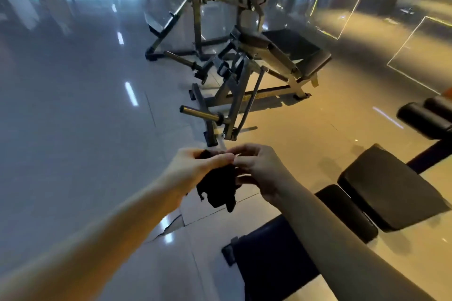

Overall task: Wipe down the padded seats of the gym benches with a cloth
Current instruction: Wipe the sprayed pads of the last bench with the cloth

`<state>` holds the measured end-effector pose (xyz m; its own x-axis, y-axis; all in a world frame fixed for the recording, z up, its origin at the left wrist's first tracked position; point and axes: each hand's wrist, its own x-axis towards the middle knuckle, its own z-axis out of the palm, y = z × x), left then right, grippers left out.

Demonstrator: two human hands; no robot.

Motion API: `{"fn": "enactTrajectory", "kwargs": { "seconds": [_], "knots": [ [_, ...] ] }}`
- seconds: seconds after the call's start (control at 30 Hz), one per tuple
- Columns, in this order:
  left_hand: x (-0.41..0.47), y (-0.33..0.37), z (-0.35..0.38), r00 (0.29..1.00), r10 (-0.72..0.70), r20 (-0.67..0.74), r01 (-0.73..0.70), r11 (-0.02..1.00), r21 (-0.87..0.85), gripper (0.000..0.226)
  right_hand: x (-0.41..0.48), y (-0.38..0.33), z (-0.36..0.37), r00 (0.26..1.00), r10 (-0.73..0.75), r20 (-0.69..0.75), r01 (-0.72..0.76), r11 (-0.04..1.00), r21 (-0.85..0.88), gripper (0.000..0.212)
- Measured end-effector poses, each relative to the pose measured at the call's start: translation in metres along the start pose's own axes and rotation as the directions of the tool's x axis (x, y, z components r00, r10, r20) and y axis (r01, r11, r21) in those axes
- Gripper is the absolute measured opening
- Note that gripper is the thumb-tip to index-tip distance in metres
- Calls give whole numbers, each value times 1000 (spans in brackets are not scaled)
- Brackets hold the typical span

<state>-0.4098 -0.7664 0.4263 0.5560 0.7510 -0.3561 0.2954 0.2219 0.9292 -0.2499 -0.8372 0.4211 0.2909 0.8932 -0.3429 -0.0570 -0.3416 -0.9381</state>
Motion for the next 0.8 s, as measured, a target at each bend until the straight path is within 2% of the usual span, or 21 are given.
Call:
{"fn": "enactTrajectory", "kwargs": {
  "seconds": [0.17,0.27,0.43,0.57,0.7,0.77,0.8],
  "knots": [
    [-10,33,-62,1000,-5,-31,6,999,43,17,-5,-61,26,995,-76,61,81,992,-97,14],
    [1,43,-101,998,-37,-54,37,999,0,17,12,-86,33,995,-54,80,69,979,-194,17],
    [47,54,-134,997,-49,-54,49,999,11,18,72,-112,39,993,93,68,-87,993,-82,25],
    [108,69,-154,990,-10,-144,6,999,-31,17,141,-123,31,991,101,86,-99,995,-31,28],
    [189,93,-183,979,21,-203,-33,998,-60,15,227,-133,8,961,120,249,-123,992,-3,23],
    [231,104,-196,981,5,-196,-10,1000,-27,15,267,-137,2,926,144,350,-168,985,39,34],
    [251,109,-202,980,-7,-197,10,1000,11,15,284,-138,1,910,156,383,-170,985,3,38]
  ]
}}
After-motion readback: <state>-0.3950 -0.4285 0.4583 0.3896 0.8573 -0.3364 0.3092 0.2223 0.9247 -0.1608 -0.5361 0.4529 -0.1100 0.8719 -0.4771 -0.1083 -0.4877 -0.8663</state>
